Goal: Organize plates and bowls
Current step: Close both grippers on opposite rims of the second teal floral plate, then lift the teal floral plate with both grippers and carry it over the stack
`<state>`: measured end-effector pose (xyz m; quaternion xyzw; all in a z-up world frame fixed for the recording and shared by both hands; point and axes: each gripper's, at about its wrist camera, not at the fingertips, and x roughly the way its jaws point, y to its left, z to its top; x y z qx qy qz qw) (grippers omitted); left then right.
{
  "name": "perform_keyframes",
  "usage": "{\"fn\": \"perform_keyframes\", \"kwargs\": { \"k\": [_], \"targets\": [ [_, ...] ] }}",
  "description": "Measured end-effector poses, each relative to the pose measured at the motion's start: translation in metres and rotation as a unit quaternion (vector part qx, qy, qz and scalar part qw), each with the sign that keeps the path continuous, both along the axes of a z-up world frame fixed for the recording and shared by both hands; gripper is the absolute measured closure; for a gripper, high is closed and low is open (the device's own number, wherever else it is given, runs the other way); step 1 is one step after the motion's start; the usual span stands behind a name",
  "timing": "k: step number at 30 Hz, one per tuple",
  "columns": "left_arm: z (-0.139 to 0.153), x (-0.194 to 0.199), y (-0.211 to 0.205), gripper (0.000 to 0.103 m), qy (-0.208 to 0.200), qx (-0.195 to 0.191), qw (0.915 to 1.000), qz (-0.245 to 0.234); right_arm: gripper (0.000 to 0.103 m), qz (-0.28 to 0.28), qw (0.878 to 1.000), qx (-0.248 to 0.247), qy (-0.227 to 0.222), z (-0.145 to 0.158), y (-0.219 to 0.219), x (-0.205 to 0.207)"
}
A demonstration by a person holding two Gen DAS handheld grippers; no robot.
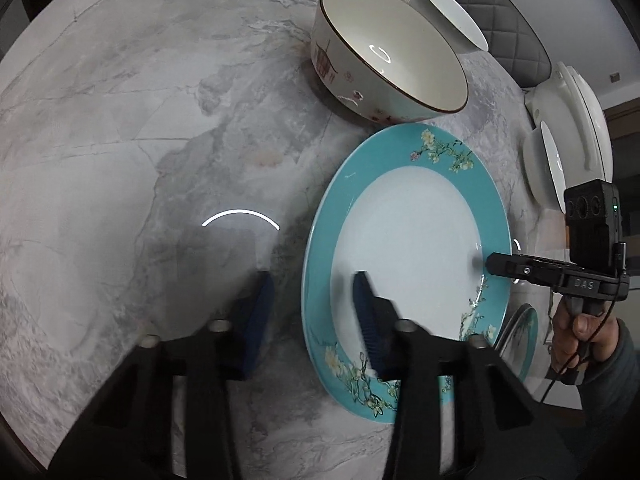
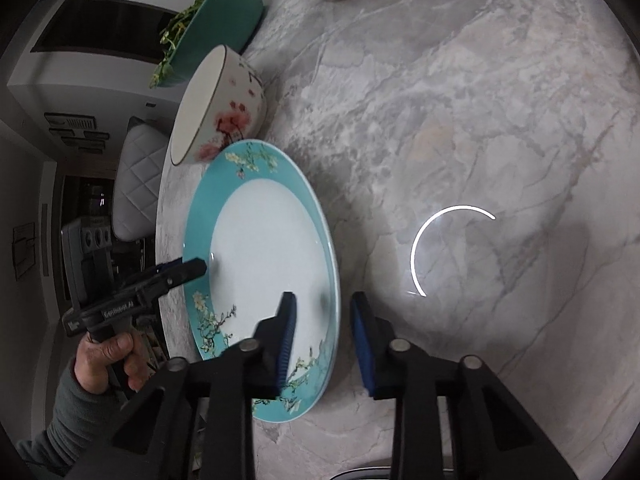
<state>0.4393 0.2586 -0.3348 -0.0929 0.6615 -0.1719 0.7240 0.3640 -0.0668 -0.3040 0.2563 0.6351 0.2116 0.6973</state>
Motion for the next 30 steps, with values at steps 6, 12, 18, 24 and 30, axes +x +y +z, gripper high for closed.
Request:
{"fn": "perform_keyframes", "kwargs": {
  "k": [6, 12, 18, 24, 30],
  "targets": [
    [-0.002, -0.002, -0.008, 0.086, 0.017, -0.004, 0.9995, -0.025, 0.09, -0.006, 1.0, 0.003, 0.006, -0.006, -0.003, 0.0],
    [-0.001, -0.005, -0.003, 0.092, 0.024, -0.006, 0.9992, -0.032, 0.096, 0.009, 1.0, -0.009, 0.013, -0.007, -0.002, 0.001],
    [-0.005, -0.004, 0.014, 0.095, 0.041, -0.05, 0.9978, -0.013, 0.098, -0.001, 0.999, 0.018, 0.031, -0.012, -0.01, 0.002],
    [-0.002, -0.003, 0.01, 0.096, 0.04, -0.061, 0.9972, -0.017, 0.097, -0.016, 0.999, 0.028, 0.042, -0.014, -0.019, 0.003],
    [0.011, -0.004, 0.005, 0.096, 0.022, -0.062, 0.9976, -0.02, 0.097, -0.019, 0.999, 0.026, 0.03, -0.004, -0.024, -0.001]
  ]
}}
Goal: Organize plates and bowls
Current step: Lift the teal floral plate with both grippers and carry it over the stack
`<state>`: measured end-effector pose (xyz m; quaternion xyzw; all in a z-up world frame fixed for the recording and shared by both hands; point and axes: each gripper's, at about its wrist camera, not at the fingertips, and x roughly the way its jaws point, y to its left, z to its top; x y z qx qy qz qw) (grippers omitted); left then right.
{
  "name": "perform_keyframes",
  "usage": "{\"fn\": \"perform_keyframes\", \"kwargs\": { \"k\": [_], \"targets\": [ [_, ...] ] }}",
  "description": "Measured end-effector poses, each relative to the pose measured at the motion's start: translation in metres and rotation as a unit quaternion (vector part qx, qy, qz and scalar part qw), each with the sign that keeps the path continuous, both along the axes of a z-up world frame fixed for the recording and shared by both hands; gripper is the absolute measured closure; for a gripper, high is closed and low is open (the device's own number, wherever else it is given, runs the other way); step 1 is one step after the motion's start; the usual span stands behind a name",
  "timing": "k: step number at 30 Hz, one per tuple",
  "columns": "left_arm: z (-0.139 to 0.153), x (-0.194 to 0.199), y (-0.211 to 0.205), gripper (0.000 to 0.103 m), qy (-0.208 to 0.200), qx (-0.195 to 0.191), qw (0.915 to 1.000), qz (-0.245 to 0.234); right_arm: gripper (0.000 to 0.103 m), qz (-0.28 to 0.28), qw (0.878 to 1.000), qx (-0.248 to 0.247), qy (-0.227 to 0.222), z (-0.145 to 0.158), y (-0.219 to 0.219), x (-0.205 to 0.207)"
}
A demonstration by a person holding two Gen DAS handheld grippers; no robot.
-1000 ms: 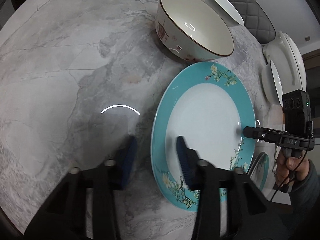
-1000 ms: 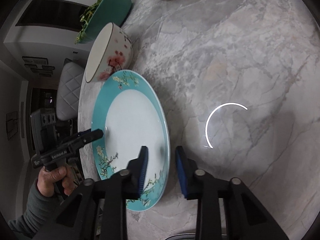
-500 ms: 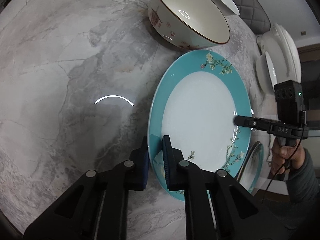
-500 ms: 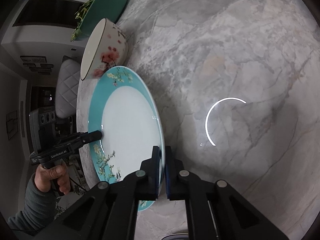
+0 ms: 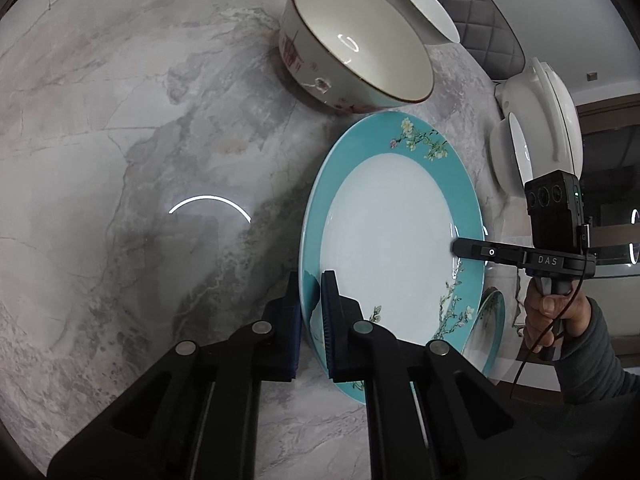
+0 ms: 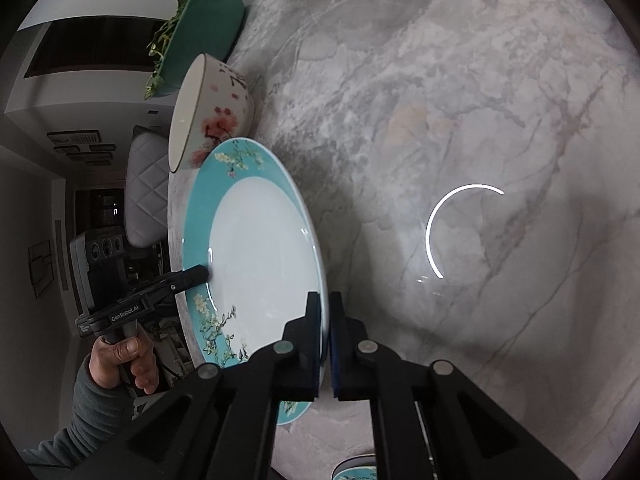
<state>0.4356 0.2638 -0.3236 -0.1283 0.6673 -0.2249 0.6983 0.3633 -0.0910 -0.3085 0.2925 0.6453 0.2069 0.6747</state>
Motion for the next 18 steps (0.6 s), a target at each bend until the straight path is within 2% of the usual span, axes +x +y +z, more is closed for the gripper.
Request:
{"fn": "perform_keyframes", "kwargs": {
  "k": [10, 18],
  "targets": [
    [0.036, -0.018, -0.013, 0.096, -0.024, -0.013, 0.9995, -0.013, 0.097, -0.005, 0.999, -0.009, -0.031, 0.038, -0.01, -0.017],
    [0.076, -0.047, -0.042, 0.096, -0.053, -0.023, 0.9975, -0.041, 0.097, -0.021, 0.998, -0.018, -0.052, 0.074, -0.024, -0.063]
  ]
}}
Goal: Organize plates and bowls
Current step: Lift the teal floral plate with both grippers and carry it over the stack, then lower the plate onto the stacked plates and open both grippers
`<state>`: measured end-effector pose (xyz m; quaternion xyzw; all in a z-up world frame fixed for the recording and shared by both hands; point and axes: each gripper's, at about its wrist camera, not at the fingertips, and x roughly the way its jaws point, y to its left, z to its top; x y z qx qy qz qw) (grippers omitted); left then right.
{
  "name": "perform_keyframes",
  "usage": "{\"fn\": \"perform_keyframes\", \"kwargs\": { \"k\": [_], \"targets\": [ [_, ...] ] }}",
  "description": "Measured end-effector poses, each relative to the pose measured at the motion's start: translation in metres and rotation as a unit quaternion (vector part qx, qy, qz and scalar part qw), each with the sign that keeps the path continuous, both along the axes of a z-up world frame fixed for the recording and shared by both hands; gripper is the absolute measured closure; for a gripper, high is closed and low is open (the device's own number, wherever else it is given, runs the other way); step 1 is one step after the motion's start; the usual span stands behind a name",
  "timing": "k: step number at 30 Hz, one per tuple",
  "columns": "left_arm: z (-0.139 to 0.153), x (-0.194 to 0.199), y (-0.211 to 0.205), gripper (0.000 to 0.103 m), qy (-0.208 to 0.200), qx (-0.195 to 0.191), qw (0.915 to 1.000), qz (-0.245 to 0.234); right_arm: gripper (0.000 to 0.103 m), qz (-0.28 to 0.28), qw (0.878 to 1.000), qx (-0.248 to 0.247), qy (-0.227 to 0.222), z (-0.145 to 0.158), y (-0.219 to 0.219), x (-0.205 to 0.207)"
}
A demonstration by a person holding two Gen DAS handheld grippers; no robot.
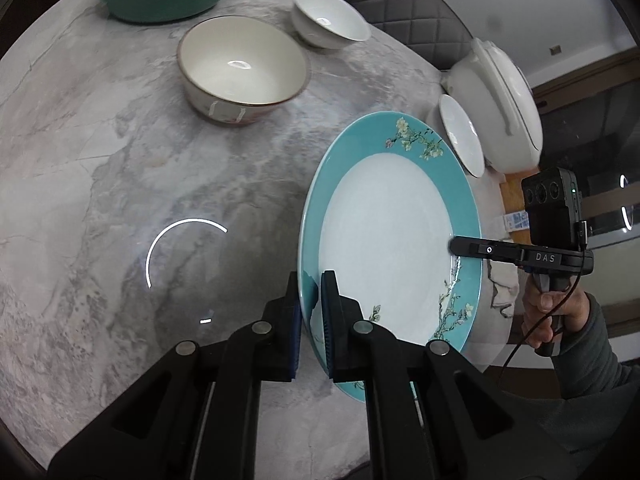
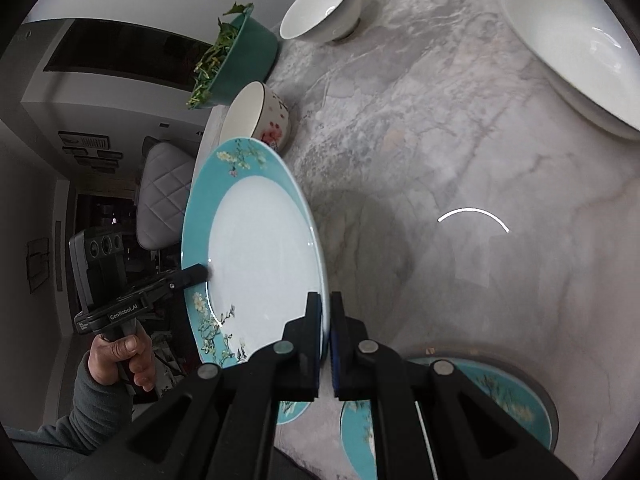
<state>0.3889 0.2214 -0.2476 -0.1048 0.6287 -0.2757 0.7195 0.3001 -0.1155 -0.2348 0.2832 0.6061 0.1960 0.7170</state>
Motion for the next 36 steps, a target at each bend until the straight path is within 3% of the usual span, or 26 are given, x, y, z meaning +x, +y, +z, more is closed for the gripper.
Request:
{"fn": "perform_keyframes", "kwargs": {
  "k": [8, 20, 36],
  "targets": [
    [0.014, -0.042, -0.045, 0.096, -0.005, -0.013, 0.999, -0.042, 0.096, -0.039, 0.999, -0.018, -0.009, 0.023, -0.029, -0.062],
    [-0.002, -0.097, -0.1, 0.096, 0.006, 0.0, 0.9953, -0.097, 0.095, -0.099, 0.995, -0.029, 0.0, 0.01, -0.067, -0.144],
    [-0.049, -0.146, -0.14, 0.093, 0.023, 0.052, 0.995, -0.083, 0.095, -0.069, 0.996, -0.059, 0.013, -0.022, -0.106, -0.164]
  ]
}}
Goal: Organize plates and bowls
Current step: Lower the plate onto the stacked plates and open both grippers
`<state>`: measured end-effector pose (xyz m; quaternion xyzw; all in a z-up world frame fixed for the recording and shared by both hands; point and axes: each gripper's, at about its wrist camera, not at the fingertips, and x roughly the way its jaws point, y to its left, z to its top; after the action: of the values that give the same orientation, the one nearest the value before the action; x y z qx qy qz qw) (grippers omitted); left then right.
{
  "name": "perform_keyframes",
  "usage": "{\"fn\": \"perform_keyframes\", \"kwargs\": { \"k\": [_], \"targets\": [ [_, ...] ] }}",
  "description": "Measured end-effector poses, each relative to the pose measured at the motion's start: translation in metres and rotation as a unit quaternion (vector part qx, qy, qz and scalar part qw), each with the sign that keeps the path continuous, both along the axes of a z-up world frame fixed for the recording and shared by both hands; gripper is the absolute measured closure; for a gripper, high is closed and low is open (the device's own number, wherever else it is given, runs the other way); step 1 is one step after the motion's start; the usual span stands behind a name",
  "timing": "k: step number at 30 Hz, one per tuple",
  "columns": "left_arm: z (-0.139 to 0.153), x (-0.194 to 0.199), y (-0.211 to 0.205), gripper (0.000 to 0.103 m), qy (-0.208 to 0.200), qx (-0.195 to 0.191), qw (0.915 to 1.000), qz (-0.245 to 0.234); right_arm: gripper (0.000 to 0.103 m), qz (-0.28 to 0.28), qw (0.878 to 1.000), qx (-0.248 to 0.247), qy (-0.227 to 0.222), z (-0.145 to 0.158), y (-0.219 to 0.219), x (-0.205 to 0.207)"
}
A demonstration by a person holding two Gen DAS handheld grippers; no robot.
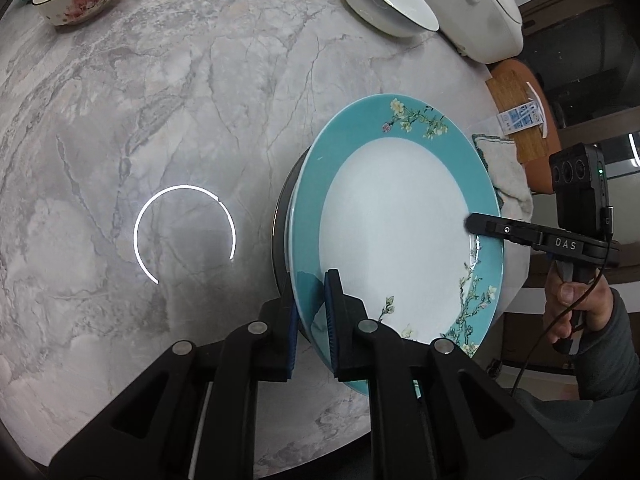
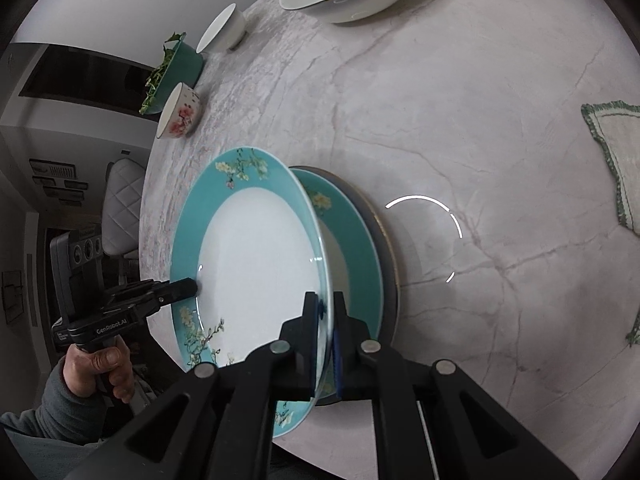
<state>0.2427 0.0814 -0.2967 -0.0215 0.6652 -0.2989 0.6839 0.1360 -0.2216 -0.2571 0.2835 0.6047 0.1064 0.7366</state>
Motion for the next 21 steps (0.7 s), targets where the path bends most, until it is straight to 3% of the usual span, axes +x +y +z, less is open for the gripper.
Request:
{"fn": "perform_keyframes", "kwargs": {
  "k": [21],
  "targets": [
    [-0.026, -0.011, -0.014, 0.09, -0.009, 0.039, 0.9991, 0.014, 0.091, 0.055, 0.996, -0.065, 0.007, -0.008, 0.015, 0.005]
  ]
}}
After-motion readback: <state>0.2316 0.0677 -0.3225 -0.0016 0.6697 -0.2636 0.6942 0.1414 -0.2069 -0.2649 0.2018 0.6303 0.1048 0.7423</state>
